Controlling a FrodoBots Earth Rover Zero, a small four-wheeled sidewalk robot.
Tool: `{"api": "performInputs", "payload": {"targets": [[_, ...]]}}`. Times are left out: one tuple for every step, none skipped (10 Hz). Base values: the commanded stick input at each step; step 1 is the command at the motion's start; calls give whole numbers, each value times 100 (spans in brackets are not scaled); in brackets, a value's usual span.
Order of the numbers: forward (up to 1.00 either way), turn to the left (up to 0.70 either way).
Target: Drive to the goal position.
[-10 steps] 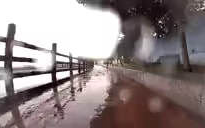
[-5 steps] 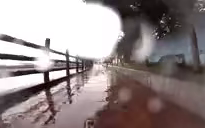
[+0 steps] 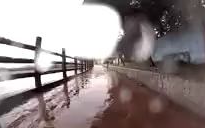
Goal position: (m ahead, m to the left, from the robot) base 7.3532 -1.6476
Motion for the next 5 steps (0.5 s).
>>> {"api": "performInputs", "payload": {"targets": [[100,0],[100,0],[100,0],[100,0],[100,0]]}}
